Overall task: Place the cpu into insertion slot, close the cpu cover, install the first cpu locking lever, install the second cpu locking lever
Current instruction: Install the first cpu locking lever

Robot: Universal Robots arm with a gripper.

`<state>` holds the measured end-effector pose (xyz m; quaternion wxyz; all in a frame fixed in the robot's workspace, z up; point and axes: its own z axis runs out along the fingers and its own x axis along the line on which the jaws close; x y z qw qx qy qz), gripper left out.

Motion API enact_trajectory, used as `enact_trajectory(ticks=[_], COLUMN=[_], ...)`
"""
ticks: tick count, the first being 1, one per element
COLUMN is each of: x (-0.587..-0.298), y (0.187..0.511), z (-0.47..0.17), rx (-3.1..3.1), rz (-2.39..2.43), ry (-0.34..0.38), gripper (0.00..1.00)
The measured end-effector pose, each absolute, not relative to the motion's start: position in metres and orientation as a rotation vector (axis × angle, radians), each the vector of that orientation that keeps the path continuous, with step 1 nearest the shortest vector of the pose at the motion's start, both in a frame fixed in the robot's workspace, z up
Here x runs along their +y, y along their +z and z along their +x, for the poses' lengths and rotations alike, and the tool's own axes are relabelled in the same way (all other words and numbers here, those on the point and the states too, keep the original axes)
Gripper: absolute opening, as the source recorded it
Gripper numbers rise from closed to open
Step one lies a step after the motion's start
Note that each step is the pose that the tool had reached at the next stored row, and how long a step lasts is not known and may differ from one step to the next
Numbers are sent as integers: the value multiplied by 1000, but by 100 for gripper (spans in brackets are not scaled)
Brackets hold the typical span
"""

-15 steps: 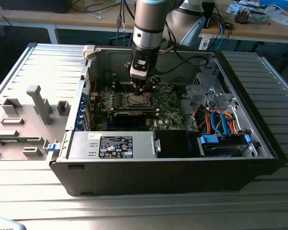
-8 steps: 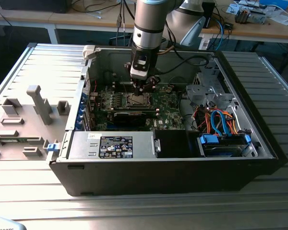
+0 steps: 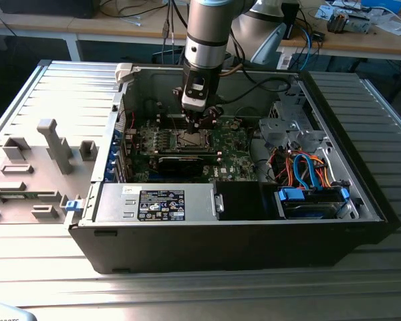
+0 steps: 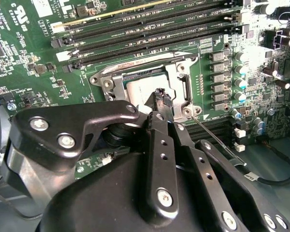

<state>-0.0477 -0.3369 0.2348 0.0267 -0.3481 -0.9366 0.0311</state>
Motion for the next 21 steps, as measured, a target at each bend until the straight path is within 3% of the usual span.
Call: enact_trajectory(ticks=[21], x=[-337], y=[235], z=[-48], rx=[-2907], rz=[-1040], ry=[97], gripper=[11])
